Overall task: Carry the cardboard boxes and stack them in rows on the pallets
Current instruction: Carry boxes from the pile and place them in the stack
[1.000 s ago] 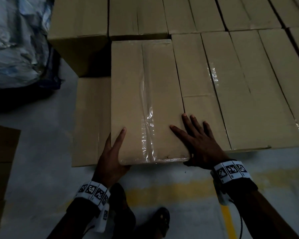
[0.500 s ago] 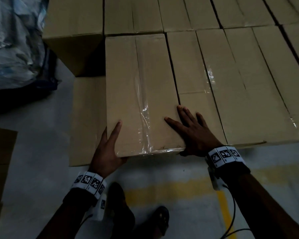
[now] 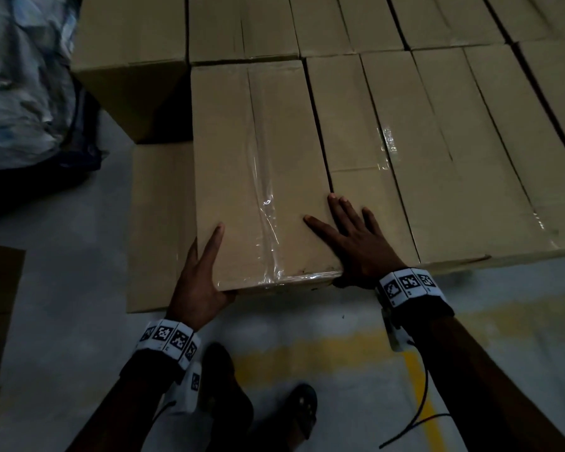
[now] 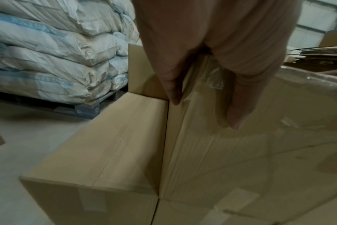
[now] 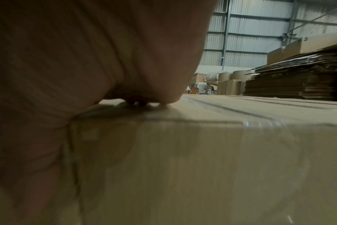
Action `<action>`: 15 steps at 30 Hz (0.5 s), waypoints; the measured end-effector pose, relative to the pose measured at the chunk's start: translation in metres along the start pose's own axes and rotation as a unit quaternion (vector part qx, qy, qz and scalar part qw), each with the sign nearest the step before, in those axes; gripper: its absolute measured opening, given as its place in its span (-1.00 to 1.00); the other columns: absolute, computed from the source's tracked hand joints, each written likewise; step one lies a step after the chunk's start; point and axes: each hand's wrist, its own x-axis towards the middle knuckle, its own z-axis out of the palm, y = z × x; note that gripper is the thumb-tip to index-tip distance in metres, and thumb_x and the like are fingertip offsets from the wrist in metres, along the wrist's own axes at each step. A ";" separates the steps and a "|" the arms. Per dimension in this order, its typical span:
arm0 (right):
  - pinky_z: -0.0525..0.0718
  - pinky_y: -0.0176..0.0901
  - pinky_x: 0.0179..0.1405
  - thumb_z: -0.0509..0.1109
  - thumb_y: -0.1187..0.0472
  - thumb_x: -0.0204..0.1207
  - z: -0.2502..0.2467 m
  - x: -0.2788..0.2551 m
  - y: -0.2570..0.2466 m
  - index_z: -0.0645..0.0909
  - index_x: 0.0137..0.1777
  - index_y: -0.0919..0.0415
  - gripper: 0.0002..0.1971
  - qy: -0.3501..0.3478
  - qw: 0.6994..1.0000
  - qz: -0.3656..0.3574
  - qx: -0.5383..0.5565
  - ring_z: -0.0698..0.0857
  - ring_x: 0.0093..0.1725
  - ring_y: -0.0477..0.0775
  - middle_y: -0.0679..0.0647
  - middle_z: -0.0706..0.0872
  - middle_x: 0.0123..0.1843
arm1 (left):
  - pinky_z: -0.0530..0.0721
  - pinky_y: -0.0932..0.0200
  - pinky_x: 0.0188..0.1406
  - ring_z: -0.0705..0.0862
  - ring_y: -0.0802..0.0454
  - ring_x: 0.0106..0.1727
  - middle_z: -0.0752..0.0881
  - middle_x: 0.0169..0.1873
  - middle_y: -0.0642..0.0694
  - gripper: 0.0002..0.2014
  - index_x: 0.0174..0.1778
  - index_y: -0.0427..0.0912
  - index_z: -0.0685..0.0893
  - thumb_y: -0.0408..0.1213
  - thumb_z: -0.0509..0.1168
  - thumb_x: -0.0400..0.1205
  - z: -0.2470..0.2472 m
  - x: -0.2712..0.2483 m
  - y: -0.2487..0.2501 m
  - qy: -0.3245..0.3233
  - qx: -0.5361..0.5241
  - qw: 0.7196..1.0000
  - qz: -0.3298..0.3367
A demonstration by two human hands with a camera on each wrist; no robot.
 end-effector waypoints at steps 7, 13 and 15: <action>-0.26 0.39 0.74 0.80 -0.14 0.15 0.006 -0.001 -0.005 -0.49 0.74 -0.25 0.56 0.007 1.000 0.014 -0.023 -0.46 0.75 0.30 0.21 -0.59 0.74 | 0.33 0.10 0.52 0.30 -0.26 0.70 0.23 0.71 -0.23 0.31 0.71 0.55 -0.12 -0.28 0.70 0.37 0.005 -0.003 -0.001 0.011 0.001 1.000 -0.006; -0.36 0.32 0.65 0.81 0.04 0.18 0.009 0.000 -0.011 -0.50 0.73 -0.28 0.56 0.009 0.999 0.024 -0.019 -0.48 0.74 0.33 0.23 -0.59 0.74 | 0.39 0.08 0.52 0.37 -0.24 0.65 0.28 0.69 -0.17 0.28 0.75 0.46 -0.05 -0.35 0.69 0.37 0.010 -0.010 0.001 0.030 0.008 1.000 -0.006; -0.37 0.32 0.65 0.81 0.11 0.19 0.010 0.001 -0.012 -0.51 0.72 -0.30 0.56 0.010 1.000 0.026 -0.015 -0.50 0.73 0.33 0.23 -0.59 0.74 | 0.43 0.01 0.53 0.39 -0.26 0.64 0.30 0.69 -0.17 0.30 0.75 0.48 -0.05 -0.38 0.70 0.36 0.011 -0.011 0.001 0.032 0.005 0.999 -0.013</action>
